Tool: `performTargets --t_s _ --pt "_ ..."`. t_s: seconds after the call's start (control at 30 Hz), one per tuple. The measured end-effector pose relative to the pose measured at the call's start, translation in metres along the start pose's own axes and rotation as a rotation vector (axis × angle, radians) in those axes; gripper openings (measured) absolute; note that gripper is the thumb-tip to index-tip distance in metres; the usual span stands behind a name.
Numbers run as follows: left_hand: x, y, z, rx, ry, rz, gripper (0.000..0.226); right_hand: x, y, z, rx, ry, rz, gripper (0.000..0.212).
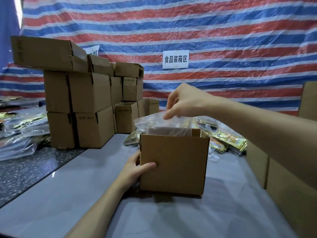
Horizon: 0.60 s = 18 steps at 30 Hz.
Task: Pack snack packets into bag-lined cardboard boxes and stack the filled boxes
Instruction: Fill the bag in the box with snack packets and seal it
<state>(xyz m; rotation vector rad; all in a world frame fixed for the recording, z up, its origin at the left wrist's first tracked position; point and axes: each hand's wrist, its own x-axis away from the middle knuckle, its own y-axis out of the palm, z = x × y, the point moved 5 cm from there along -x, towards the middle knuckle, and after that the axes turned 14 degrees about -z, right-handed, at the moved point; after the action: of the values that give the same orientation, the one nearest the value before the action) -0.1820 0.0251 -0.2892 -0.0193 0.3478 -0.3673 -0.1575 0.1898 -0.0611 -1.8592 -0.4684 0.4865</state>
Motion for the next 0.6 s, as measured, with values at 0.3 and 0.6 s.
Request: performTargets --t_s 0.3,0.6 --pt "0.001 -0.001 0.001 -0.043 -0.021 0.016 0.049 -0.012 0.007 -0.022 0.246 -0.013 -0.005 0.017" --pt "0.000 -0.002 0.001 -0.029 -0.017 0.022 0.069 0.006 -0.003 0.019 0.018 -0.056 -0.192 0.018"
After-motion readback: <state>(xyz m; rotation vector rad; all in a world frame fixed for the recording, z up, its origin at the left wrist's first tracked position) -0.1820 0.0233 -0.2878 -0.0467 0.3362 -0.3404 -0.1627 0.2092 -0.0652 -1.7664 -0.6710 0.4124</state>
